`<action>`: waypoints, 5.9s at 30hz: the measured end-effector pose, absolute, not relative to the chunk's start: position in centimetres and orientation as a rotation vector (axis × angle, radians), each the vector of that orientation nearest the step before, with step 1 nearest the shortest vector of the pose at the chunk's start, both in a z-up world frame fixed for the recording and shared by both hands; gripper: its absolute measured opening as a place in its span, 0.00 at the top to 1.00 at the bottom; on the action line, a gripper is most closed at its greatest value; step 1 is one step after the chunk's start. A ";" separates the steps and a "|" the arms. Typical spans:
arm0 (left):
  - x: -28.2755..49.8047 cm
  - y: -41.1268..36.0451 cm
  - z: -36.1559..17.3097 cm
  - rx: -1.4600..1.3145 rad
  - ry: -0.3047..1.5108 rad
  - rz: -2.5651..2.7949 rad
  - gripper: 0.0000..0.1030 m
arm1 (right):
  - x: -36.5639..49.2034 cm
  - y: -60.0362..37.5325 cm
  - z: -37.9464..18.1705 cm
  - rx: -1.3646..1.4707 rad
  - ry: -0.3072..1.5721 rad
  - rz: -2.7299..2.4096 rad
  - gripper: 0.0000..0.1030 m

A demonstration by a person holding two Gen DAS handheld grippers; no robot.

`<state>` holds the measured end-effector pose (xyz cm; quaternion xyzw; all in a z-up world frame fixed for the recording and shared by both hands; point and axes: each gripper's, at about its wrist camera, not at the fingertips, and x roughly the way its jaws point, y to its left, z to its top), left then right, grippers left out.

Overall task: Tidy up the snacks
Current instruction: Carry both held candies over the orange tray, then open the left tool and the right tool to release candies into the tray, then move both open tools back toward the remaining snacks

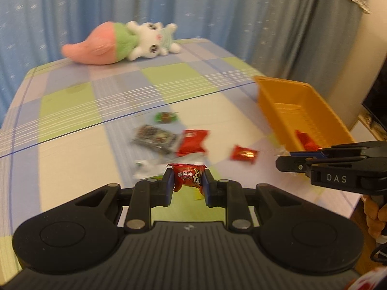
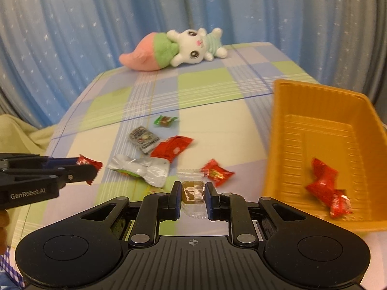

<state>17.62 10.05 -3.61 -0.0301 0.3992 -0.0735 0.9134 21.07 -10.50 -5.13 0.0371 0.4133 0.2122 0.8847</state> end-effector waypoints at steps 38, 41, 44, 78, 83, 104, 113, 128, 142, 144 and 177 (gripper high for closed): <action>25.8 -11.8 -4.5 0.019 0.810 -0.281 0.78 | 26.7 -32.3 -5.9 0.124 0.872 0.310 0.80; 26.4 -12.0 -4.8 0.020 0.822 -0.264 0.78 | 27.6 -32.3 -6.3 0.119 0.873 0.329 0.80; 26.7 -12.2 -5.0 0.022 0.829 -0.250 0.78 | 28.4 -32.2 -6.5 0.124 0.881 0.350 0.80; 27.0 -13.3 -4.8 0.009 0.870 -0.217 0.55 | 26.9 -33.9 -4.9 0.189 0.875 0.458 0.40; 25.7 -12.8 -4.1 -0.011 0.868 -0.224 0.52 | 26.2 -33.7 -4.7 0.182 0.884 0.465 0.37; 20.0 -8.5 -2.8 -0.049 0.881 -0.214 0.46 | 21.6 -30.2 -3.7 0.170 0.919 0.476 0.25; 17.7 -5.3 -2.7 -0.061 0.891 -0.219 0.46 | 19.4 -26.7 -3.4 0.162 0.930 0.482 0.25; 14.4 3.3 -2.8 -0.081 0.902 -0.160 0.46 | 17.5 -18.0 -3.5 0.134 0.950 0.532 0.25; 13.9 10.3 -3.9 -0.093 0.933 -0.103 0.46 | 18.0 -10.3 -5.0 0.090 0.949 0.597 0.25; 13.9 11.0 -4.1 -0.096 0.940 -0.099 0.46 | 18.2 -9.5 -5.5 0.088 0.954 0.606 0.25; 16.3 17.6 -7.4 -0.149 0.995 0.031 0.45 | 25.1 -2.5 -10.9 -0.067 0.916 0.769 0.42</action>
